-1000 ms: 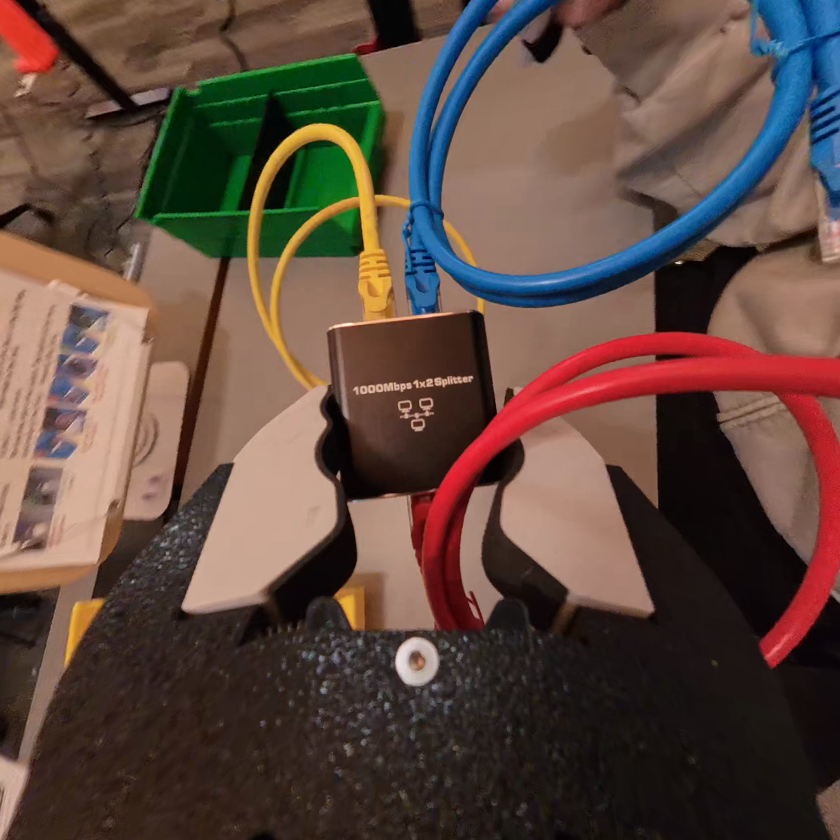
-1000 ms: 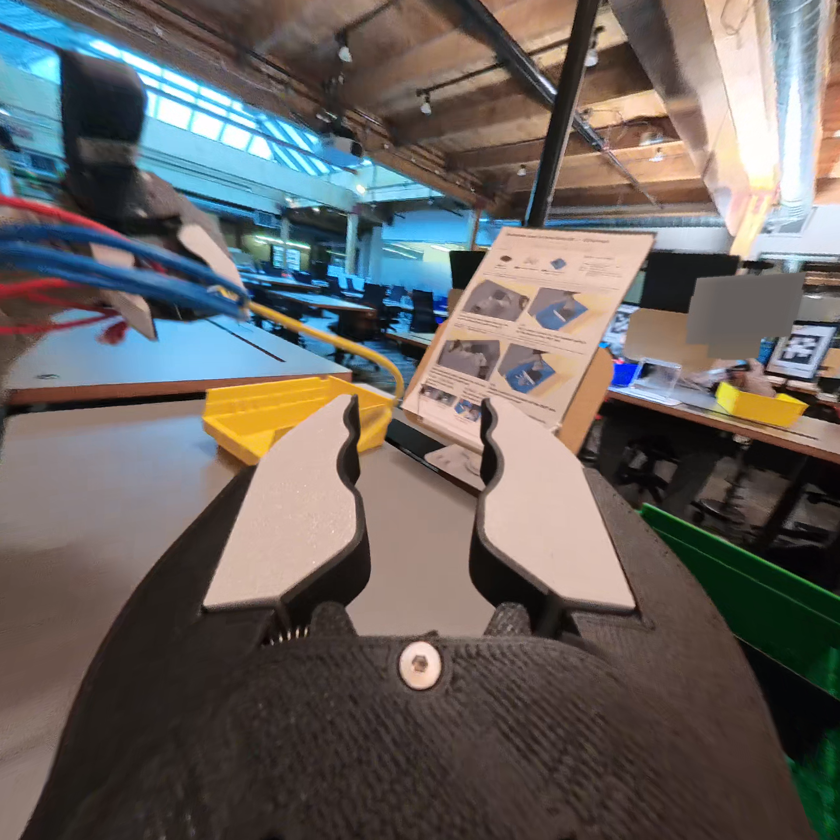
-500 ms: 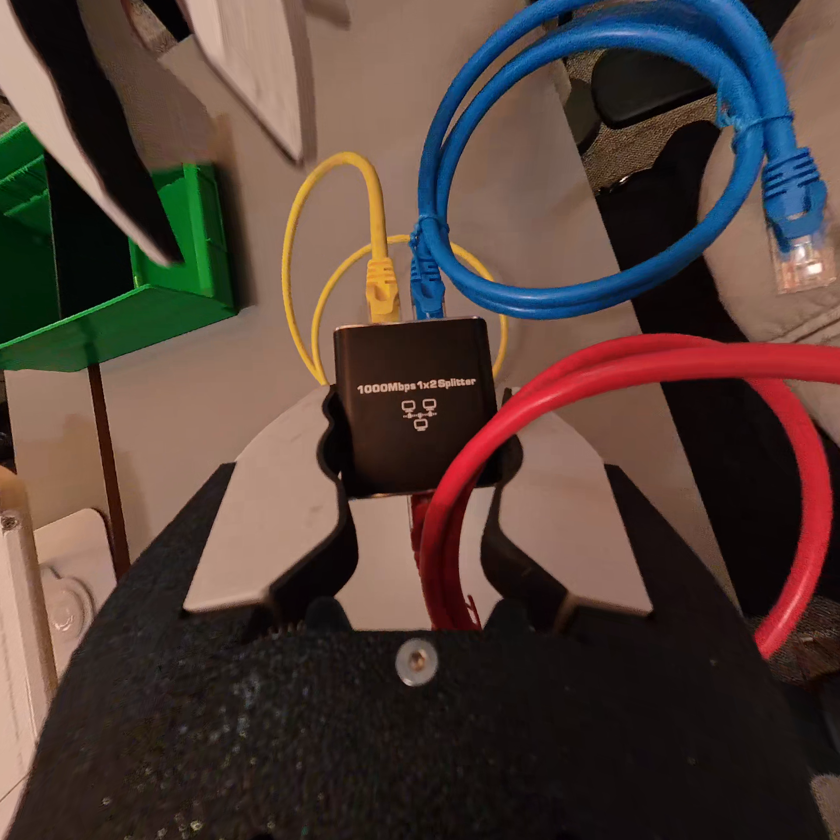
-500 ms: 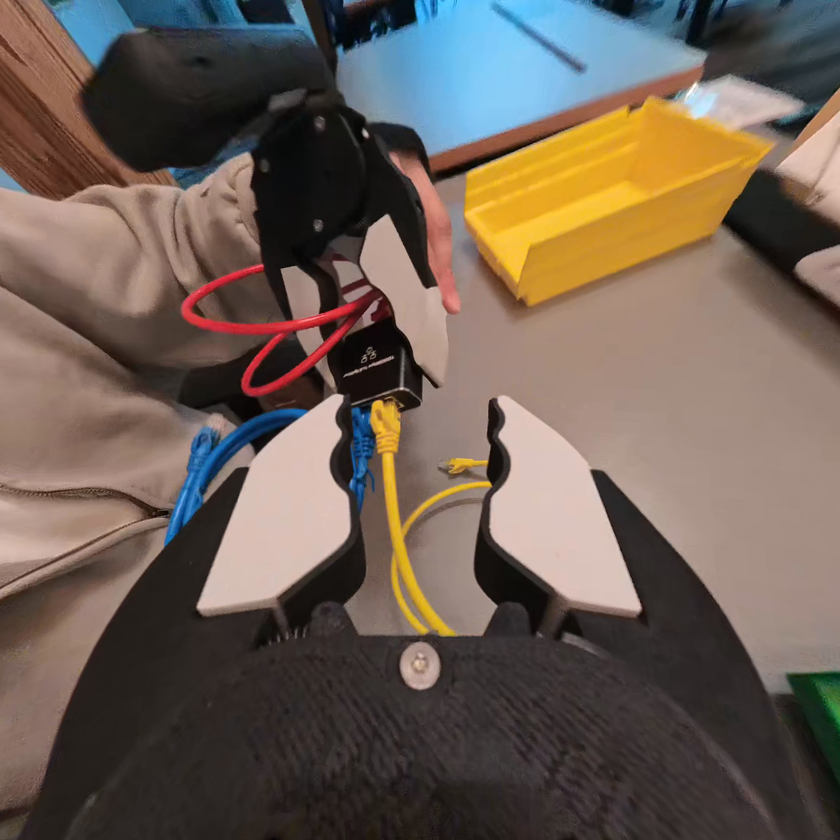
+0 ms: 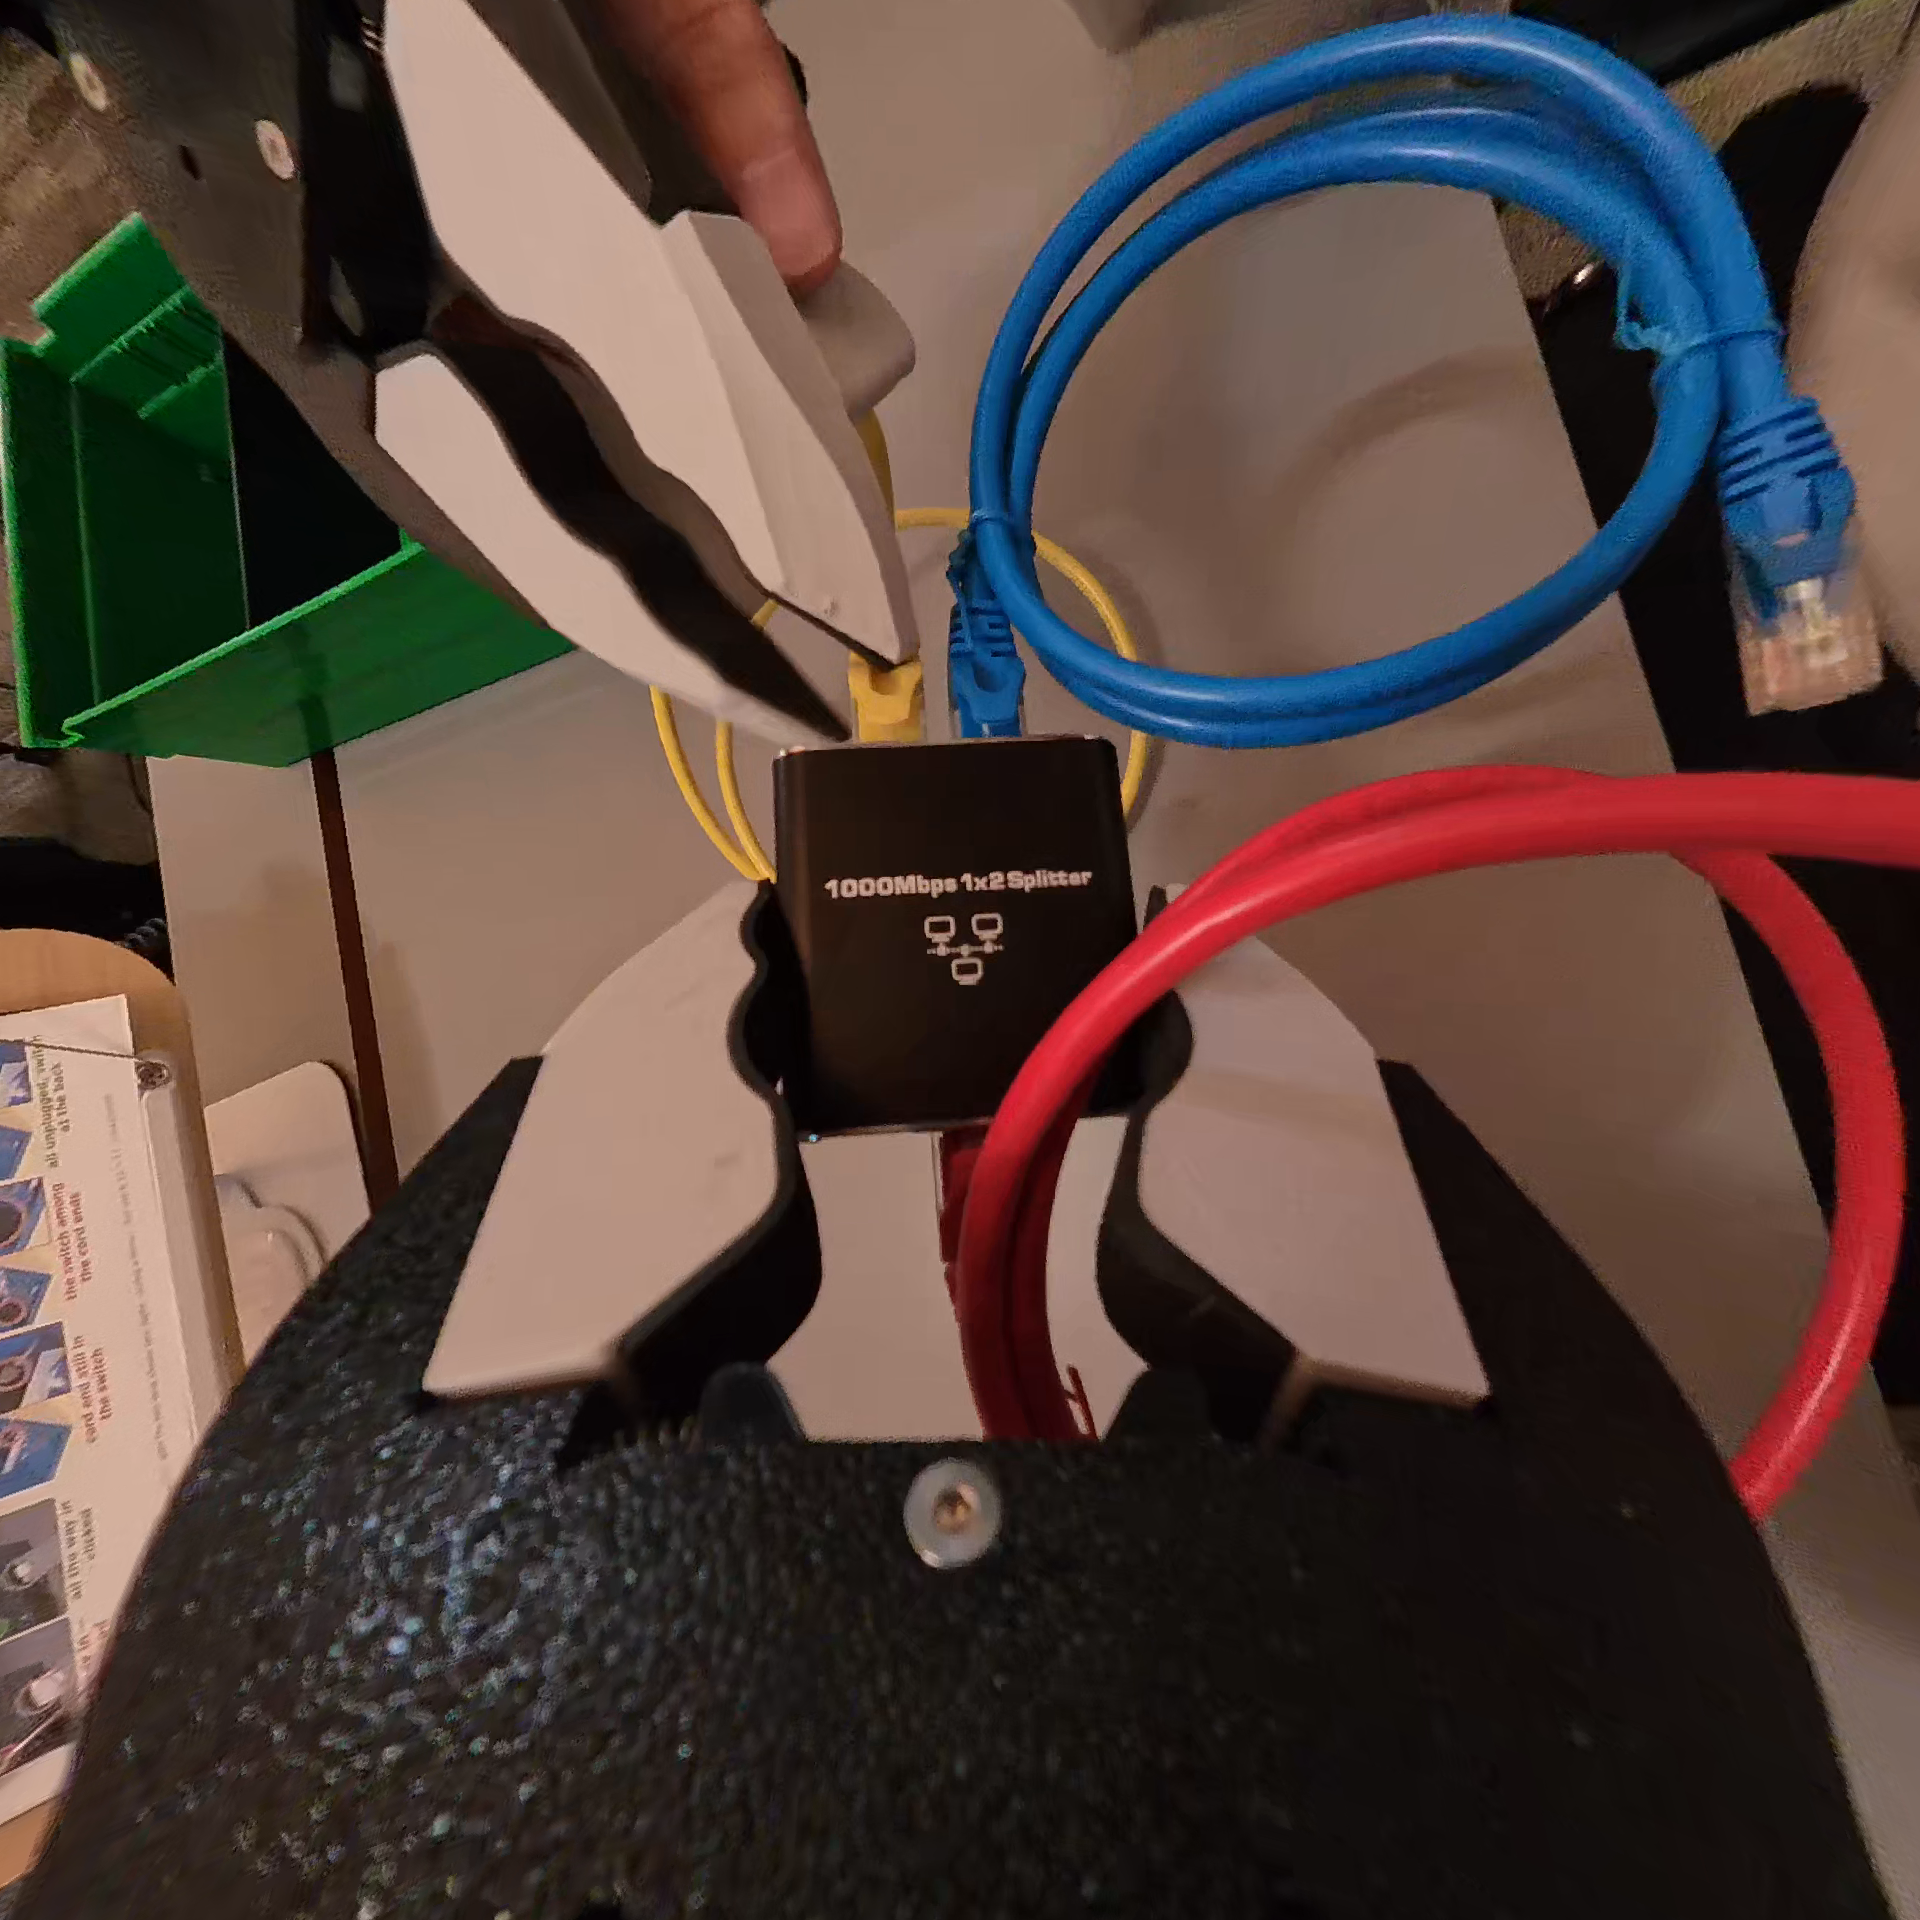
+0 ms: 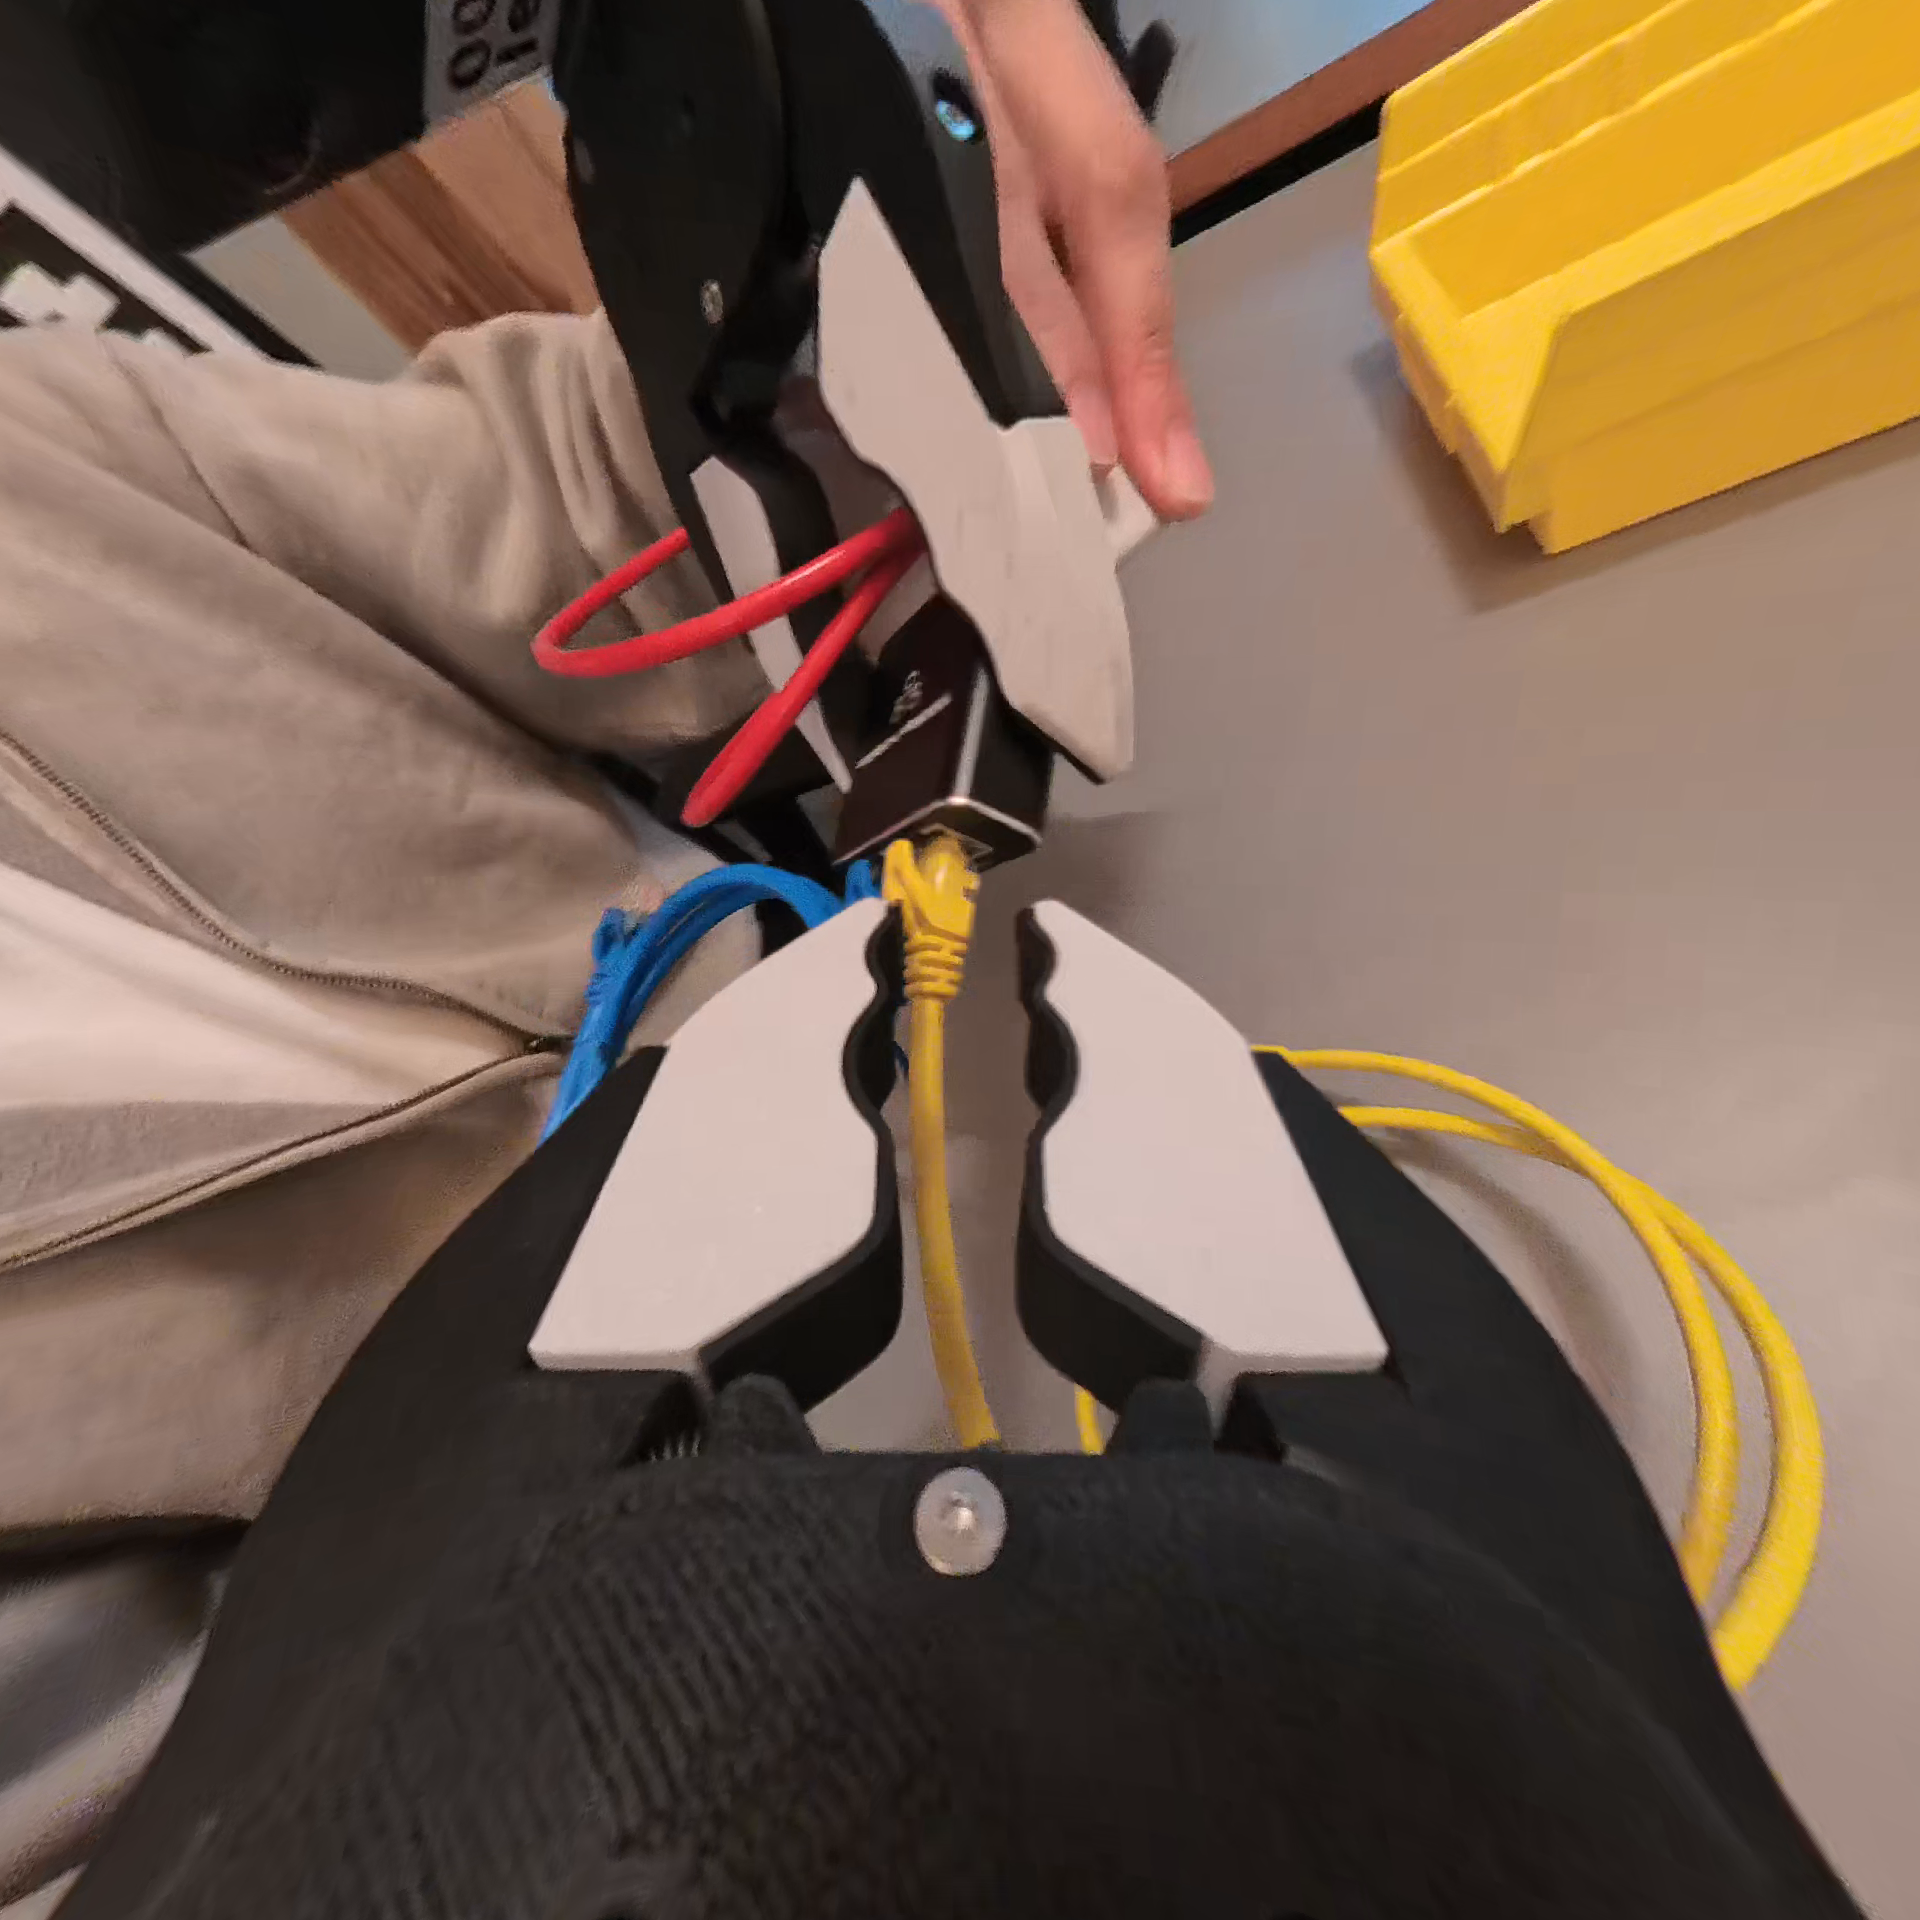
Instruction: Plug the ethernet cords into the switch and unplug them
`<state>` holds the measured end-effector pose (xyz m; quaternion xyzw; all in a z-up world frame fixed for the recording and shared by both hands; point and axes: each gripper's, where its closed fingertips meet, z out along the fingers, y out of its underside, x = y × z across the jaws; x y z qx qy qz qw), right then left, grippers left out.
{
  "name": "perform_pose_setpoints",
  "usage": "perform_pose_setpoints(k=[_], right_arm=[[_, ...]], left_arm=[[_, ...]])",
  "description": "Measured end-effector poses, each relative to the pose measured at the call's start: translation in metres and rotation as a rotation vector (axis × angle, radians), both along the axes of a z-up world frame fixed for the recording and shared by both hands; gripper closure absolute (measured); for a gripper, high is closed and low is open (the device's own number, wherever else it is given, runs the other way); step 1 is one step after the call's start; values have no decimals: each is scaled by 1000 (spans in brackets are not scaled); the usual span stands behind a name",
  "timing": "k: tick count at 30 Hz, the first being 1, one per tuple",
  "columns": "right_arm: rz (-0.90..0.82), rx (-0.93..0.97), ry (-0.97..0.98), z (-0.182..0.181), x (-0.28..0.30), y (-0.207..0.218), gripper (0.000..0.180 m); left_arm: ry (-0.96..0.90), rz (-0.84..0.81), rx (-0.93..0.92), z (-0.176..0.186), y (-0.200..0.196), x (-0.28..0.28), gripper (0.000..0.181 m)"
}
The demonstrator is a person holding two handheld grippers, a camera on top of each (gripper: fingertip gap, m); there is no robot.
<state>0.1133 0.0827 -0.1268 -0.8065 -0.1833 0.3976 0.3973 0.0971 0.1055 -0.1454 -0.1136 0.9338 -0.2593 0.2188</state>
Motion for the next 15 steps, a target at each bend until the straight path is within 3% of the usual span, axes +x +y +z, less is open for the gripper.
perform_pose_setpoints(k=[1, 11, 13, 15], right_arm=[[40, -12, 11, 0, -4, -2, 167], [102, -135, 111, -14, -12, 1, 165], [105, -147, 153, -12, -16, 5, 157], [144, -172, 124, -18, -20, 3, 163]], left_arm=[[4, -5, 15, -2, 1, -1, 116], [16, -59, 68, -14, 4, -5, 117], [13, -57, 56, -14, 3, -4, 117], [18, -57, 52, -15, 3, -5, 117]])
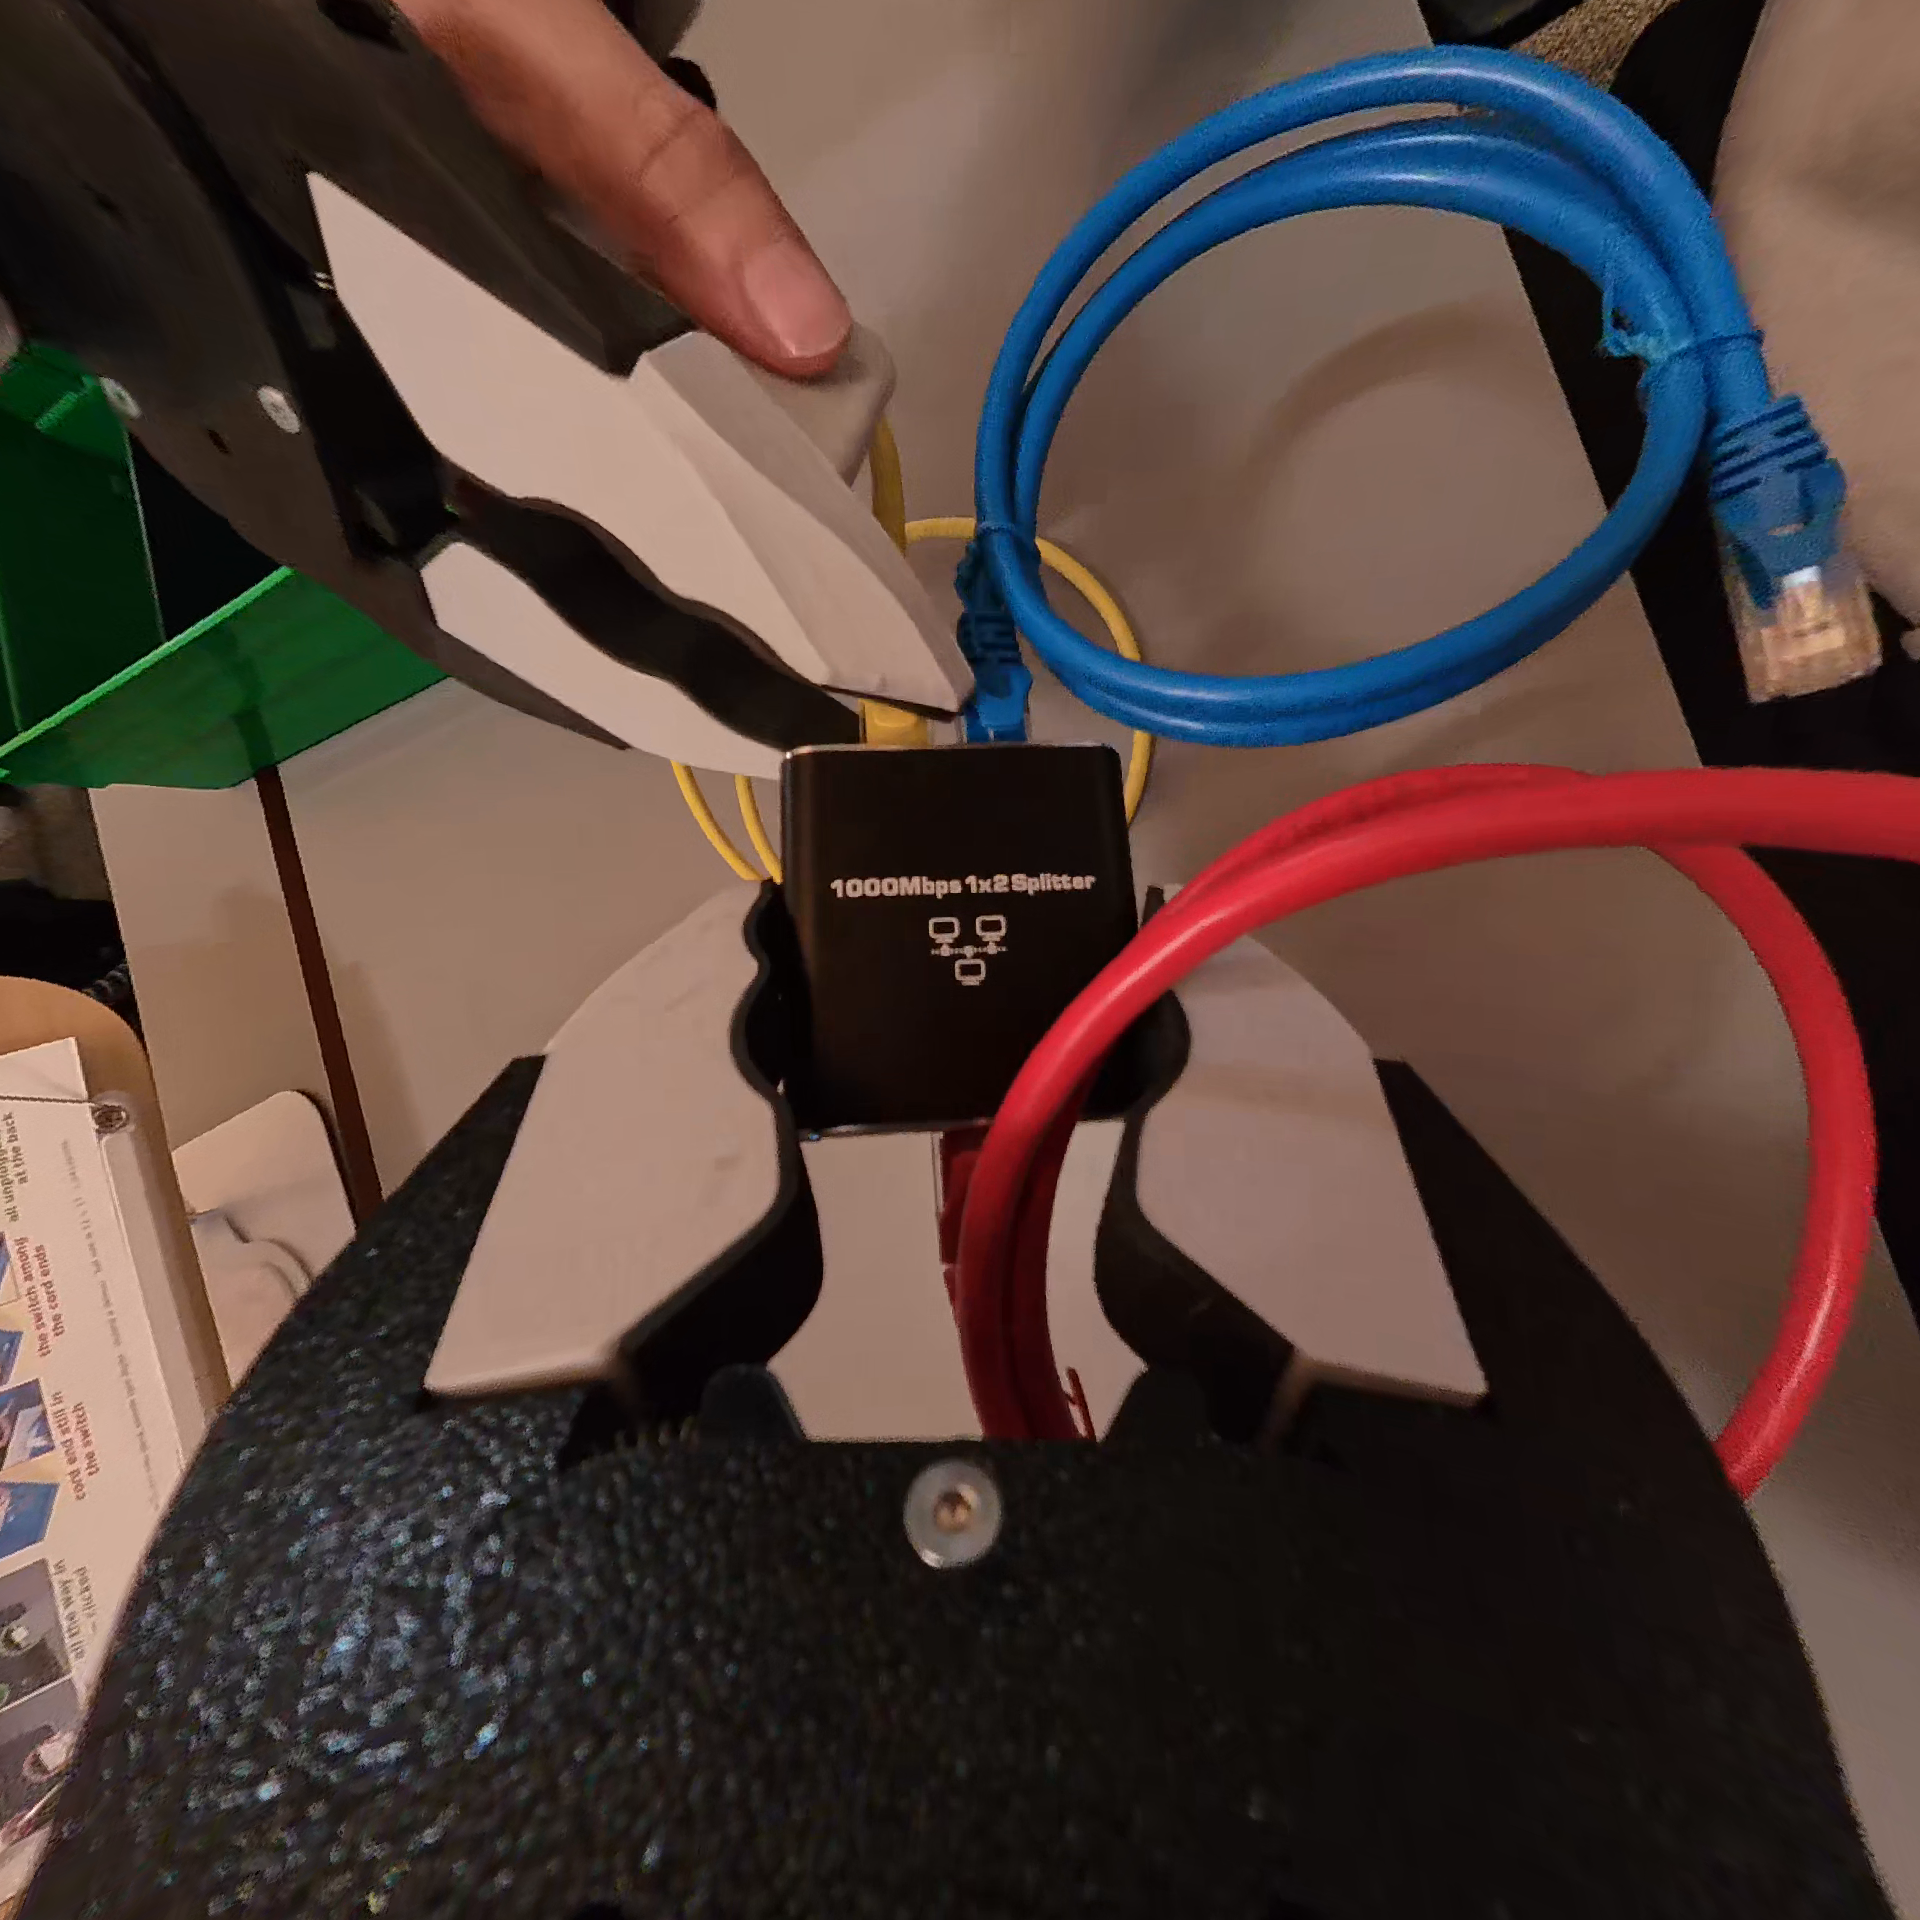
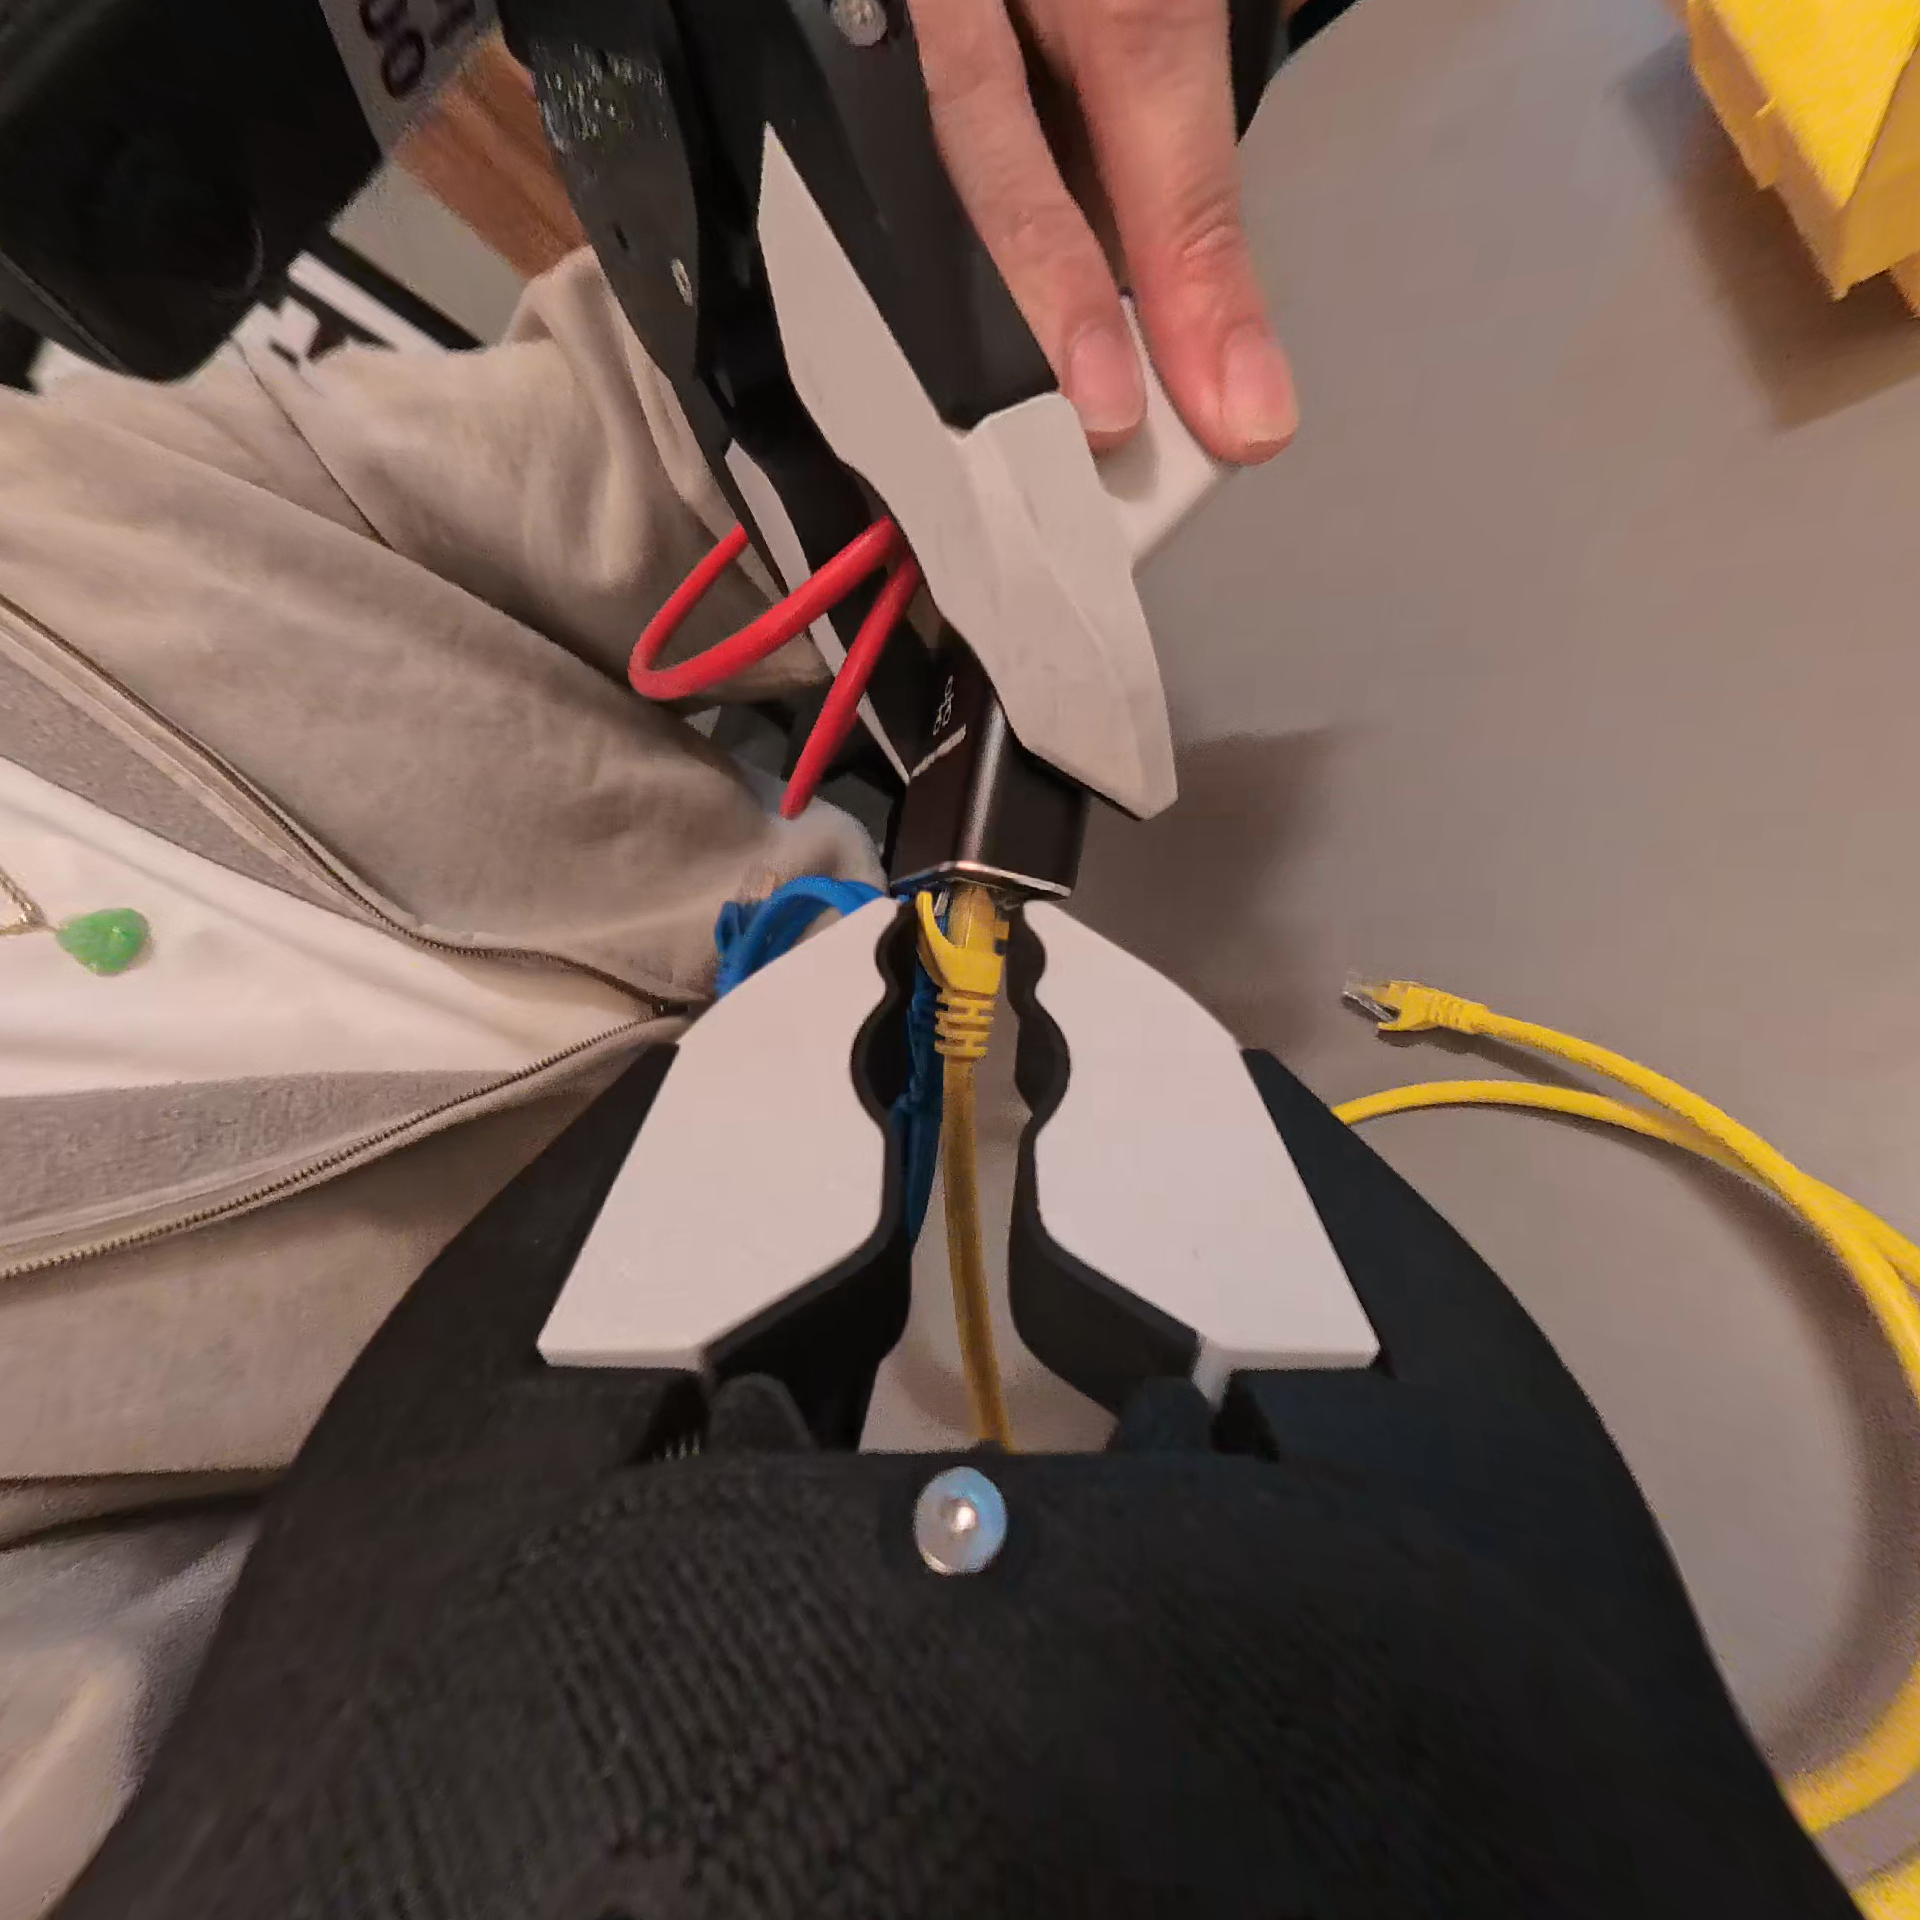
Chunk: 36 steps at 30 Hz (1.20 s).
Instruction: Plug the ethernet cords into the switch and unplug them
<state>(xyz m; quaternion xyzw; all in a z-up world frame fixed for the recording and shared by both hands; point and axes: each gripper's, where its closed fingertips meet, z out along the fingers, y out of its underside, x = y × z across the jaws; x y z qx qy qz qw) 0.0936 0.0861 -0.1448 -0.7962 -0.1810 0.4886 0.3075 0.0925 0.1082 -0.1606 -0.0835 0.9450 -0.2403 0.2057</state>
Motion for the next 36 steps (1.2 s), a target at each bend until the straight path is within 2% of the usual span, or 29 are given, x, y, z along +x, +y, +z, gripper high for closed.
perform_pose_setpoints(k=[12, 17, 25, 30, 36], right_arm=[[27, -32, -84, -16, -17, -9, 163], [19, 8, -138, -24, -20, -11, 162], [35, -34, -127, -30, -22, -16, 164], [-27, -89, -79, -38, -21, -13, 165], [-75, -263, -119, -60, -9, -10, 165]], left_arm=[[34, -70, 73, -12, -7, -16, 117], [28, -84, 95, -17, -9, -17, 118], [-15, -98, 160, -21, -13, -20, 118], [-53, -99, 206, -30, -9, -18, 118], [-107, -116, 311, -48, -4, -5, 118]])
